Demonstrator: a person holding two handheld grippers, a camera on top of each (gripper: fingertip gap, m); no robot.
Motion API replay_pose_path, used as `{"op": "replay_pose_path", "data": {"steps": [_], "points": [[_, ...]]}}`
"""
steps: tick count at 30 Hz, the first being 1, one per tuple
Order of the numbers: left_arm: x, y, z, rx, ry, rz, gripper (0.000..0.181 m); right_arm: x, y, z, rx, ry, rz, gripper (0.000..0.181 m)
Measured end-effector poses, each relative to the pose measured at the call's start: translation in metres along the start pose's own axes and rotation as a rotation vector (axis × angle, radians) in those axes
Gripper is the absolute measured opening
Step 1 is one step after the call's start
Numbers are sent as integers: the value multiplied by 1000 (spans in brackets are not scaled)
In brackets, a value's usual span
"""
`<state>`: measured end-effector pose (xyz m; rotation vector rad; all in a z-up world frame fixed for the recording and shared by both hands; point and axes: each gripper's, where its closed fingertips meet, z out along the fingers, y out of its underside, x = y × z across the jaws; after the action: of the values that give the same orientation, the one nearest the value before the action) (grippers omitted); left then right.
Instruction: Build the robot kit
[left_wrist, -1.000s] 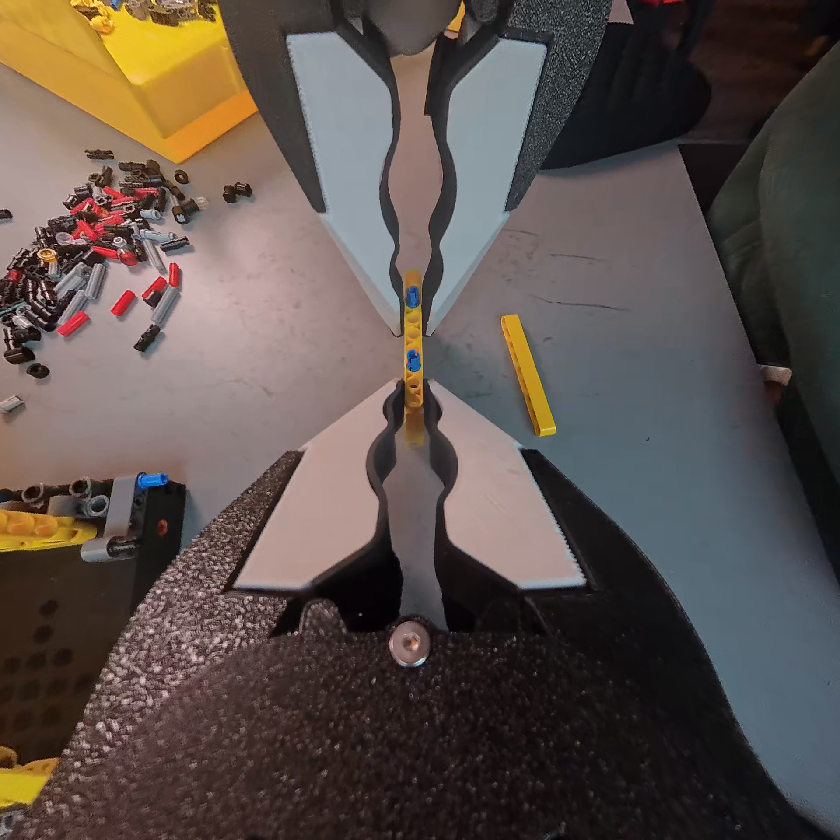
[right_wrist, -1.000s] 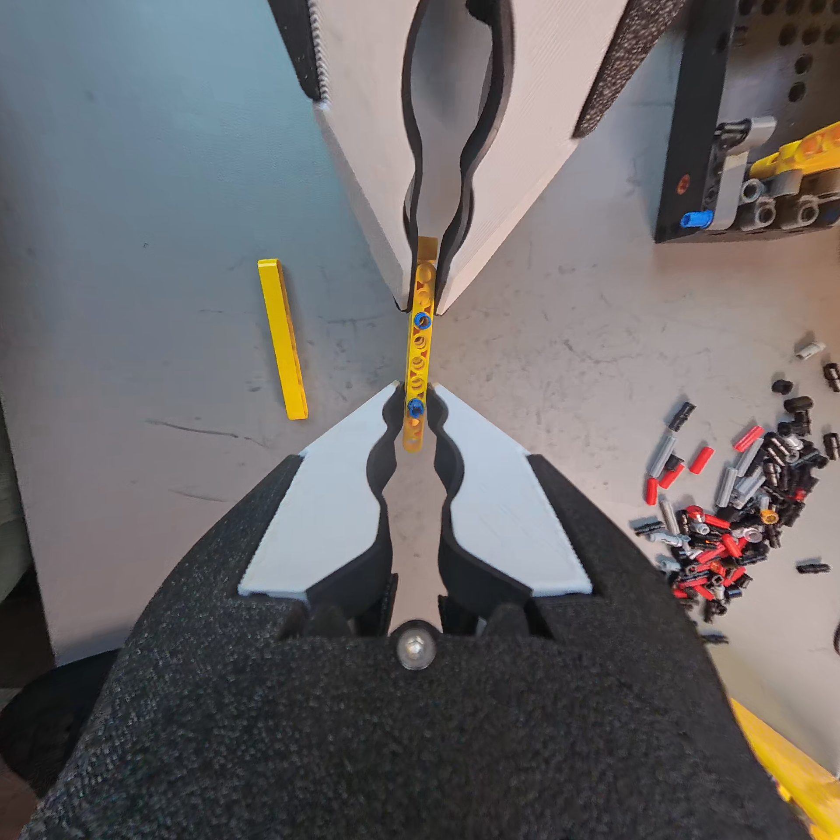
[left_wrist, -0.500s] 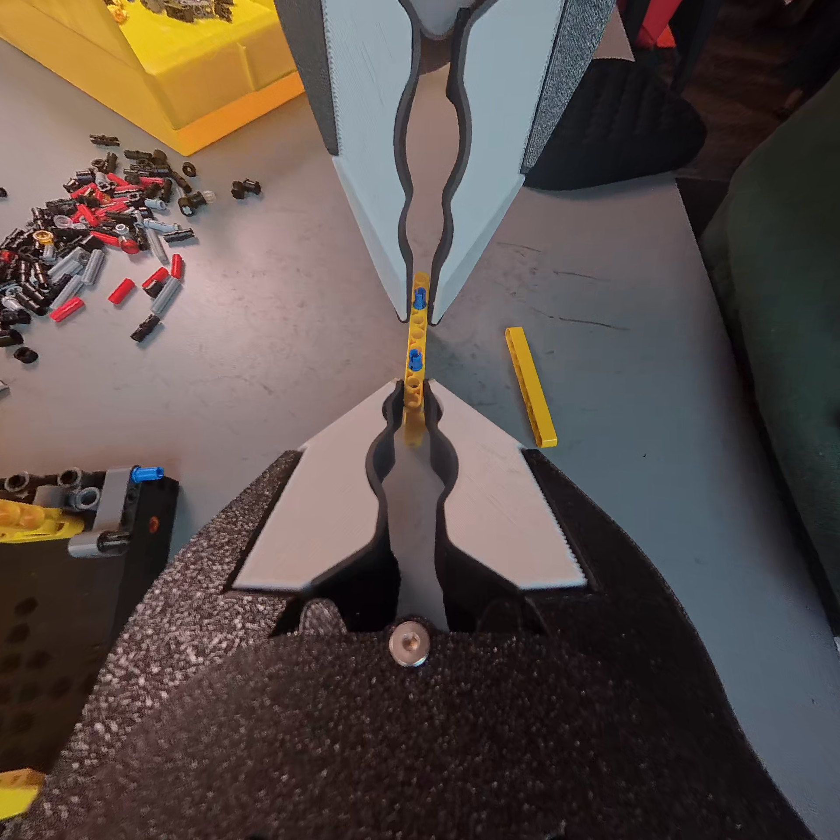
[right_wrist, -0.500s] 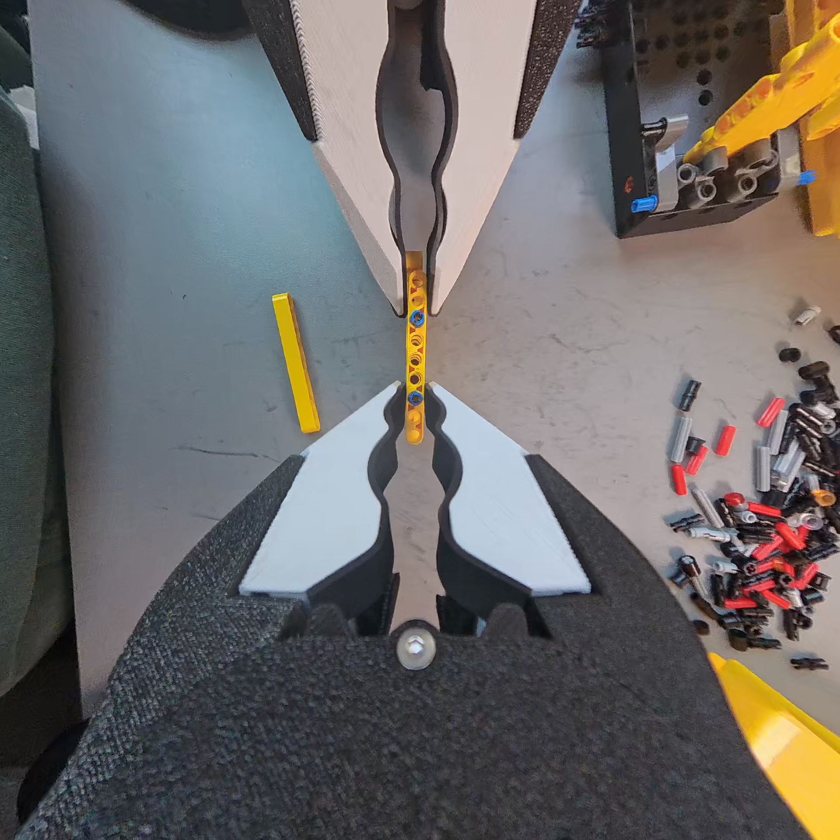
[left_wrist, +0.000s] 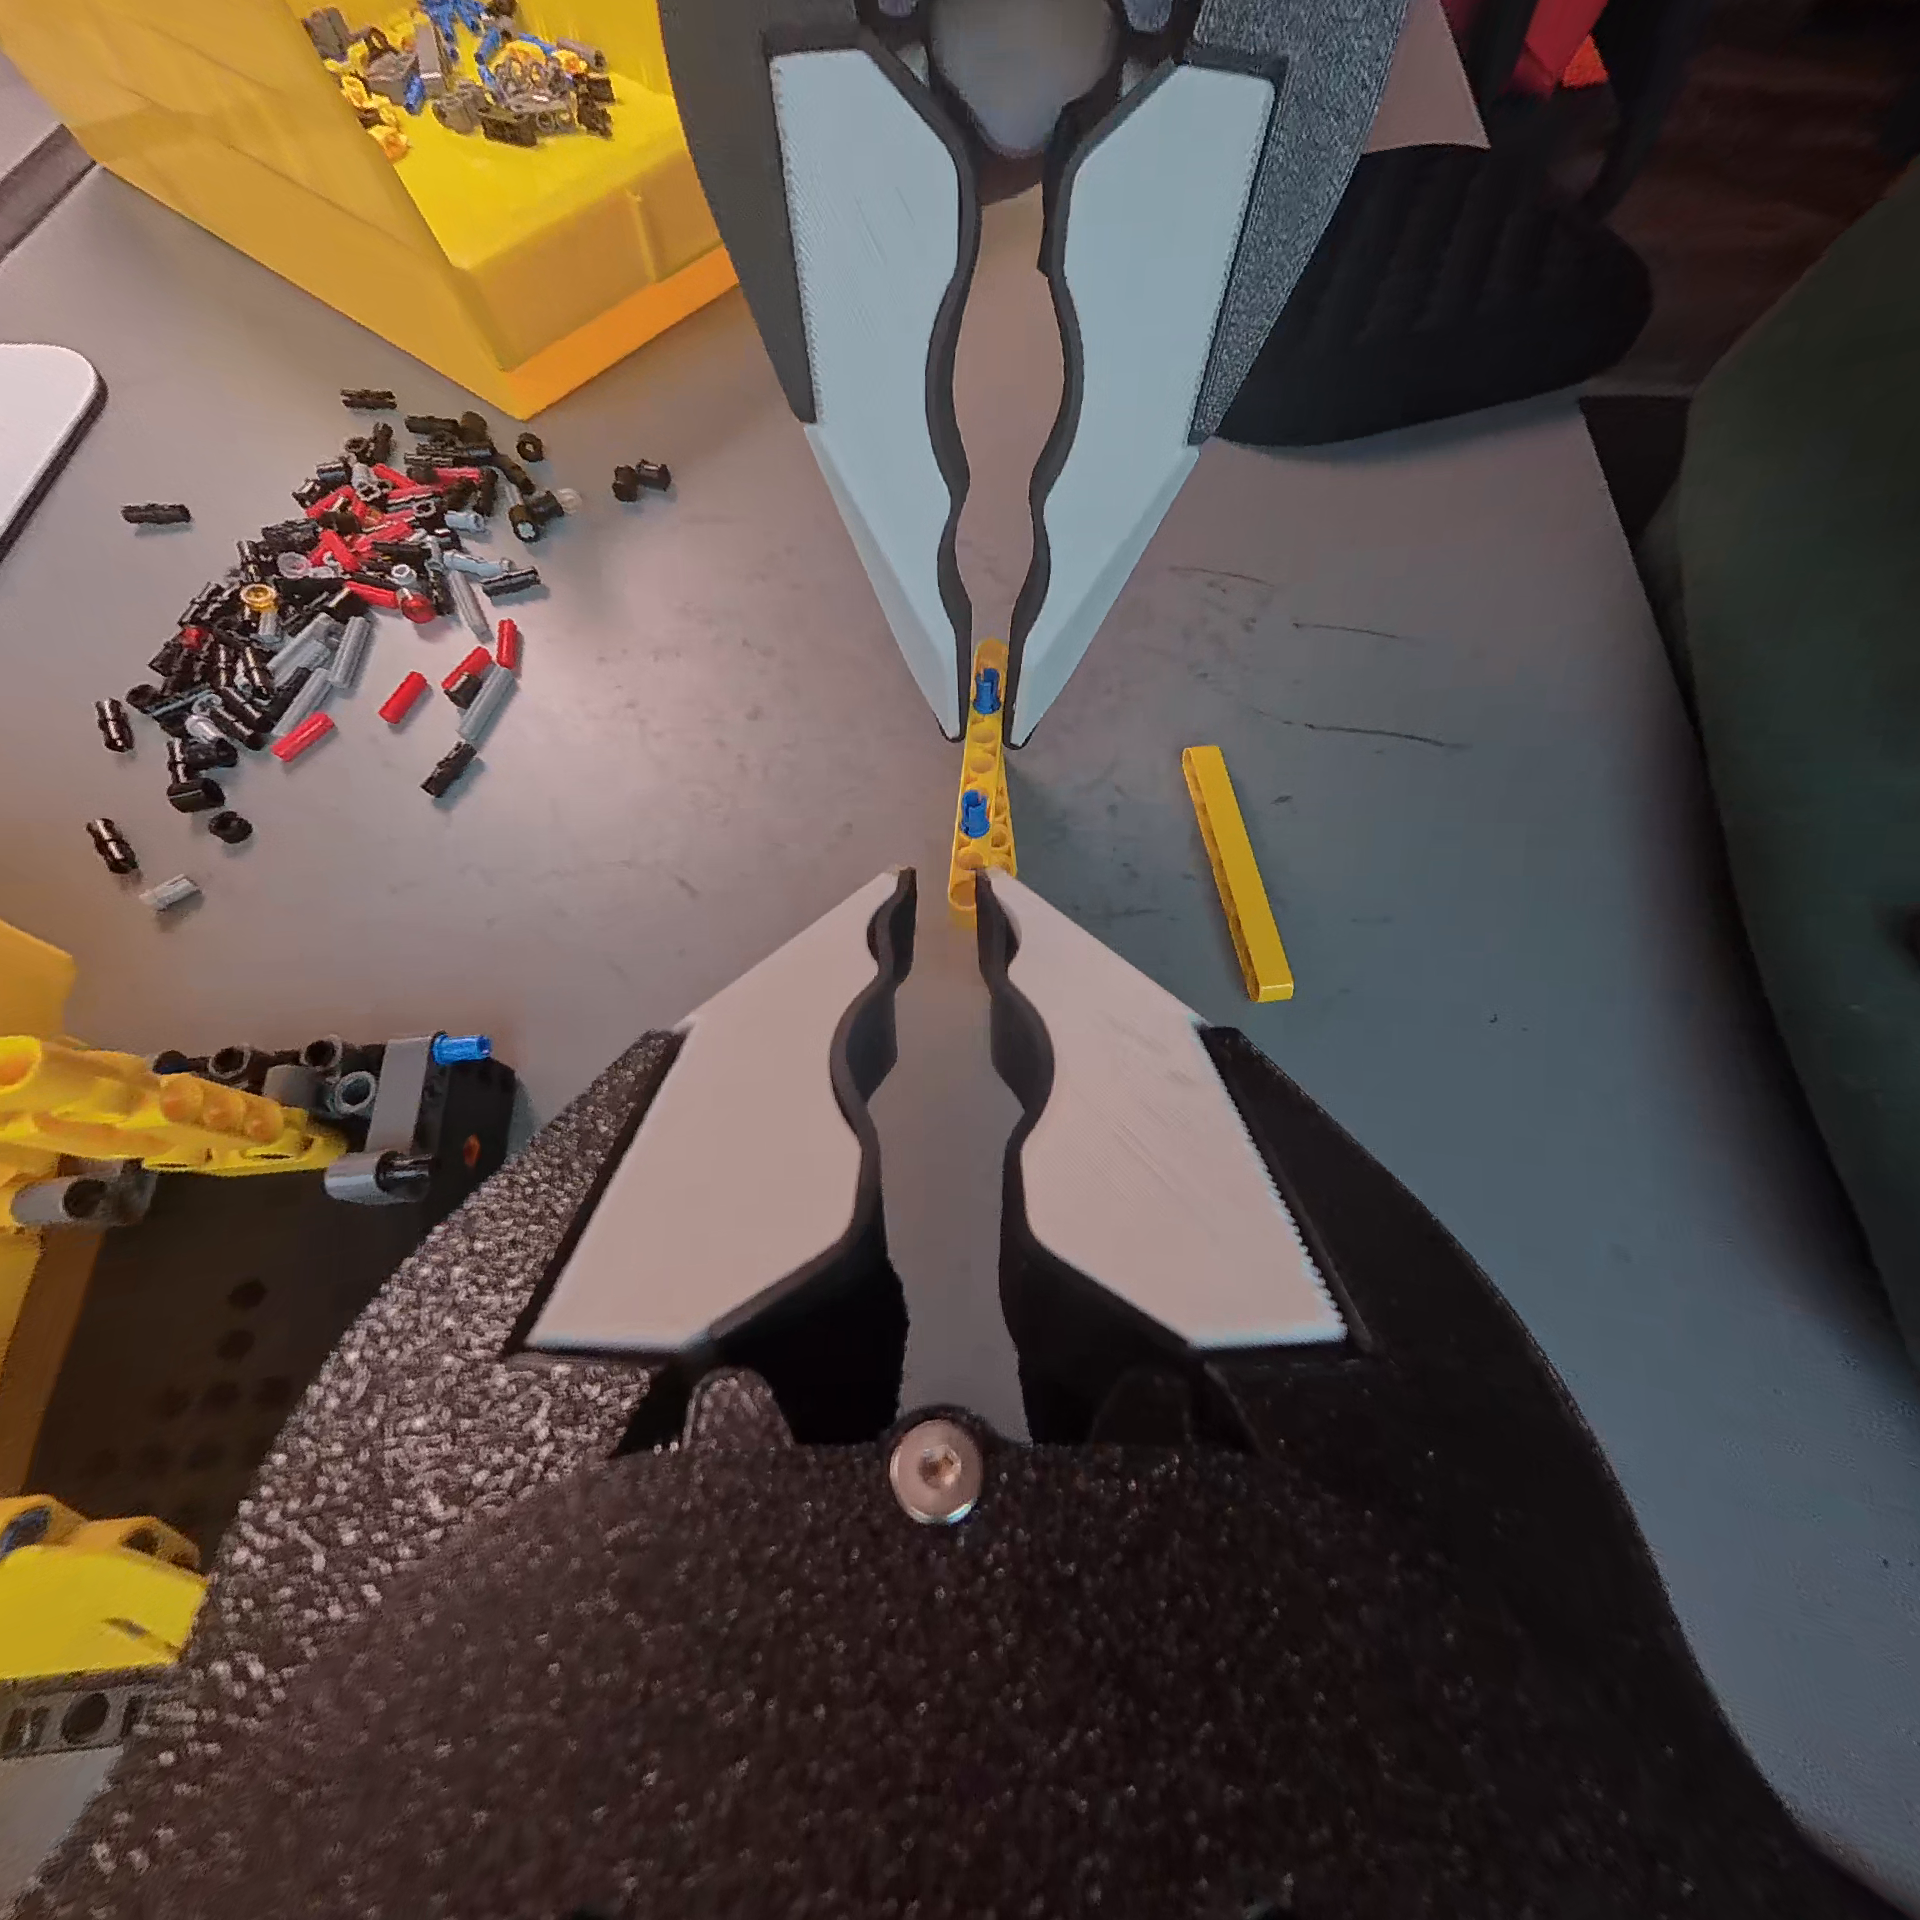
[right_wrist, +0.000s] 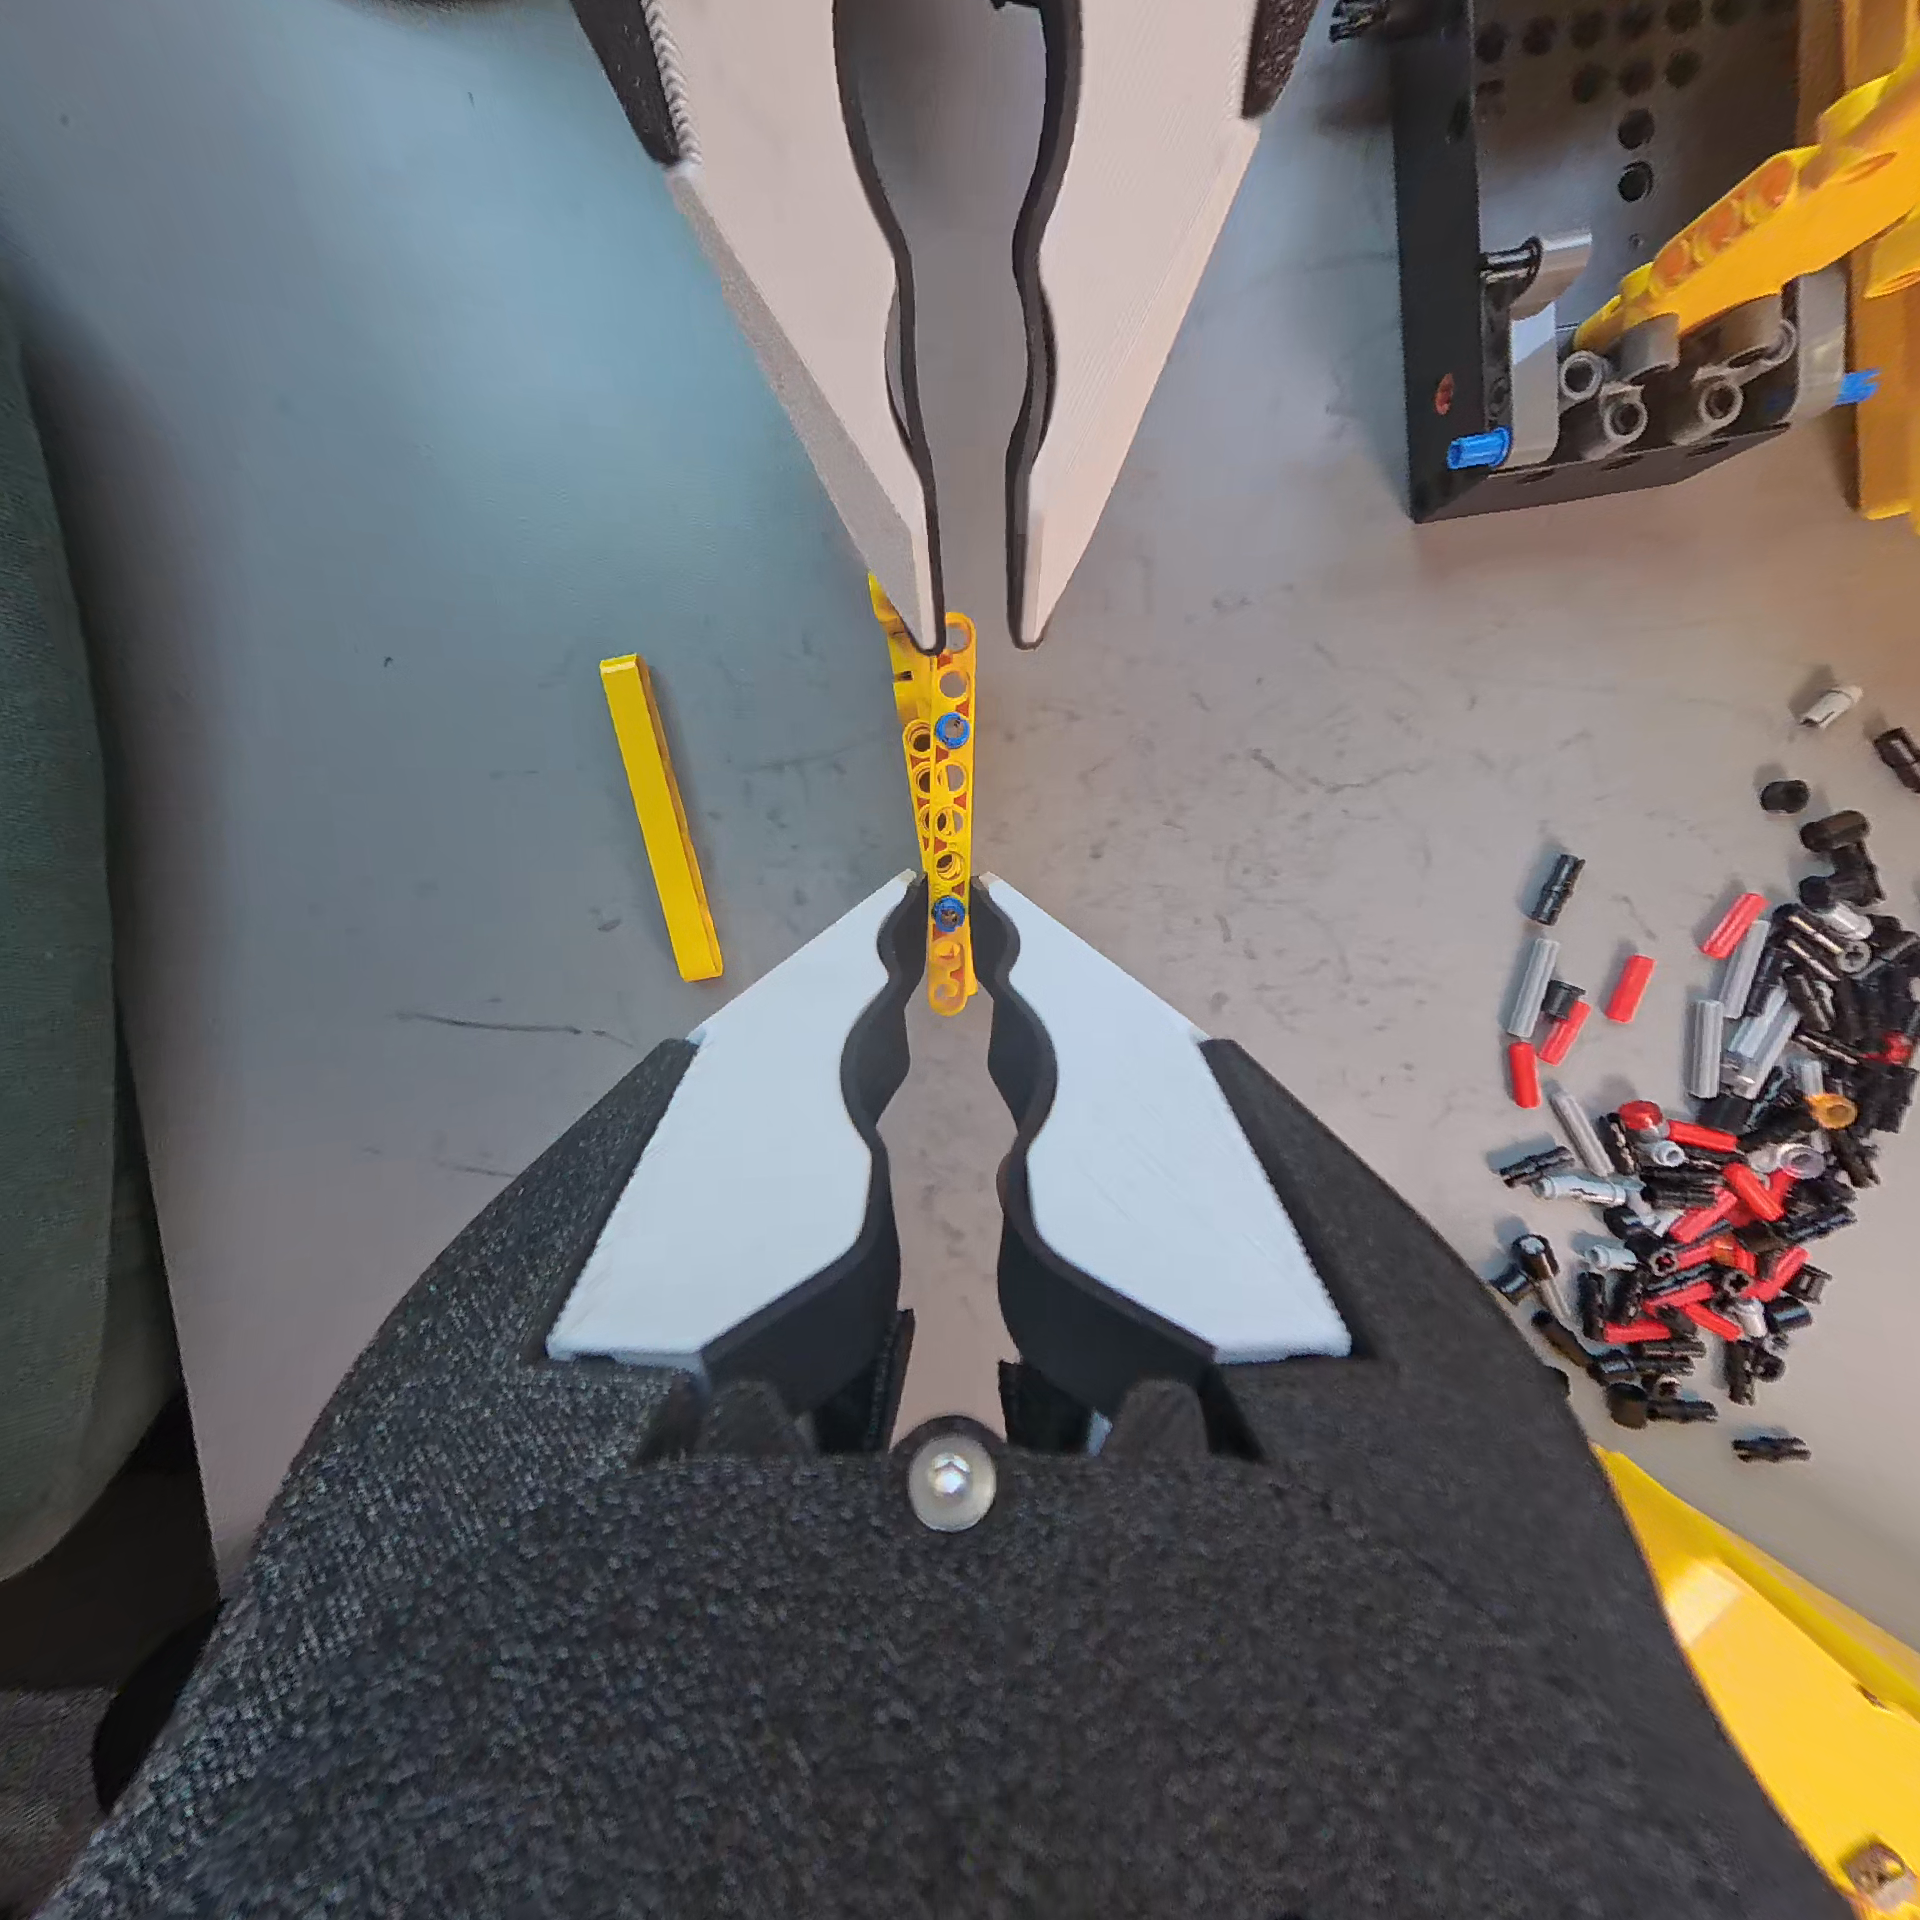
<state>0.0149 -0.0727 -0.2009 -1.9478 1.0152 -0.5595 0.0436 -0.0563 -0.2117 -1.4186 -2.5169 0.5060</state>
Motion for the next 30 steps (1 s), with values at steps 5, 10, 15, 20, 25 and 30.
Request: {"op": "replay_pose_path", "data": {"steps": [5, 10, 15, 20, 25, 30], "points": [[7, 1, 4, -10, 27, 9, 7, 0, -1, 0, 6, 7, -15, 7], [9, -5, 1, 13, 32, 12, 13, 0, -1, 0, 34, 8, -18, 7], [6, 0, 1, -14, -3, 40, 35, 0, -2, 0, 76, -4, -22, 7], [6, 5, 7, -33, -20, 63, 16, -2, -3, 0, 121, -35, -33, 7], [5, 6, 9, -31, -21, 65, 7, 0, -2, 0, 151, -57, -24, 7], [6, 5, 10, -35, -19, 59, 7, 0, -1, 0, 153, -66, -27, 7]]}}
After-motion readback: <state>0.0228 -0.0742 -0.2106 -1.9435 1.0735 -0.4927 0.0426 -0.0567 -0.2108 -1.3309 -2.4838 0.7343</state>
